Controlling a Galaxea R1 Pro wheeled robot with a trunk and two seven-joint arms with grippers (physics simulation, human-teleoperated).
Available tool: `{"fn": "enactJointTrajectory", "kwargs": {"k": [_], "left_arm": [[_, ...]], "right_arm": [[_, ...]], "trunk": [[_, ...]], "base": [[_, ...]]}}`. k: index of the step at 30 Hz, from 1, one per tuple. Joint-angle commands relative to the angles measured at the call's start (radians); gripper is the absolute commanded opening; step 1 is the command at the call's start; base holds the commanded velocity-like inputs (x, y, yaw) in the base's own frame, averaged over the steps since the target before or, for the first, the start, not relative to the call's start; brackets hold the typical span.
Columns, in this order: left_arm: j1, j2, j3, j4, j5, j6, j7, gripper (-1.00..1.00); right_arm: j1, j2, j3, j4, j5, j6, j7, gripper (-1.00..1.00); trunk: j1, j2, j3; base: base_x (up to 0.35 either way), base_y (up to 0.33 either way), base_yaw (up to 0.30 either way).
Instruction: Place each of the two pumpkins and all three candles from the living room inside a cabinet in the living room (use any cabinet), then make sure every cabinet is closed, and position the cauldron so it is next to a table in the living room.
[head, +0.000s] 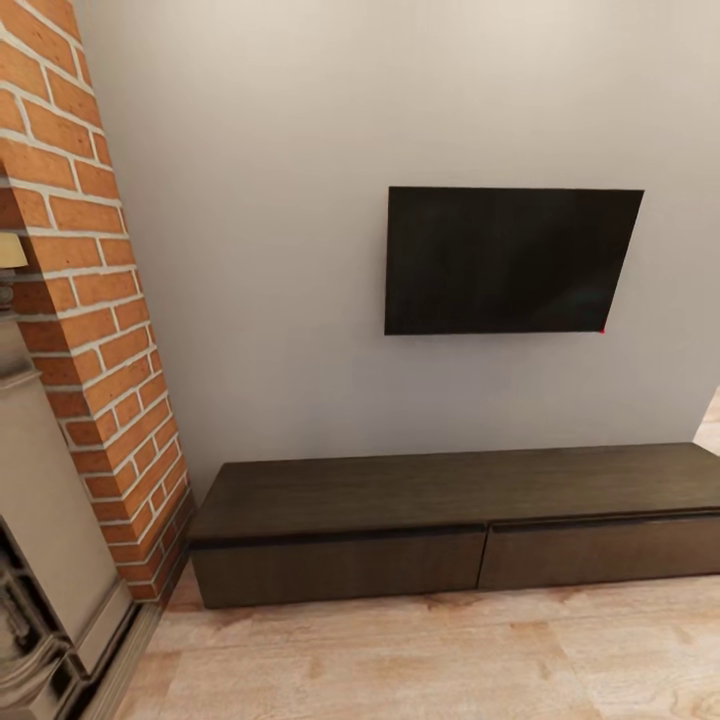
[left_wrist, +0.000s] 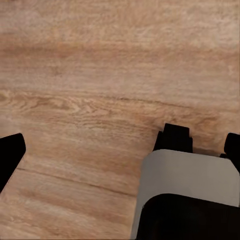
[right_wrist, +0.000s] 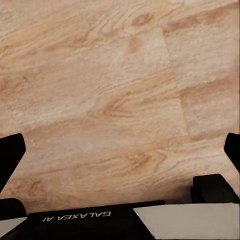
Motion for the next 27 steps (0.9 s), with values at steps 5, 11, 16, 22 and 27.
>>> {"fn": "enactJointTrajectory", "kwargs": {"k": [5, 11, 16, 22, 27], "left_arm": [[0.019, 0.008, -0.007, -0.001, 0.006, -0.132, 0.007, 1.0], [0.033, 0.013, -0.007, 0.014, 0.005, -0.159, 0.008, 1.0], [0.035, 0.013, -0.007, 0.017, 0.005, -0.162, 0.008, 1.0], [0.035, 0.013, -0.007, 0.017, 0.004, -0.162, 0.008, 1.0], [0.035, 0.013, -0.007, 0.017, 0.004, -0.162, 0.008, 1.0]], "right_arm": [[0.014, -0.026, -0.006, 0.003, -0.004, -0.021, -0.036, 1.0], [0.015, -0.027, -0.007, 0.001, -0.005, -0.03, -0.04, 1.0], [0.015, -0.031, -0.007, 0.002, -0.004, -0.029, -0.04, 1.0], [0.015, -0.034, -0.006, 0.001, -0.004, -0.03, -0.04, 1.0], [0.015, -0.033, -0.007, 0.001, -0.005, -0.03, -0.04, 1.0]], "trunk": [[-0.004, 0.007, 0.002], [-0.004, 0.007, 0.002], [-0.004, 0.007, 0.002], [-0.004, 0.007, 0.002], [-0.004, 0.007, 0.002]], "base": [[0.0, 0.0, 0.0], [0.0, 0.0, 0.0], [0.0, 0.0, 0.0], [0.0, 0.0, 0.0], [0.0, 0.0, 0.0]]}}
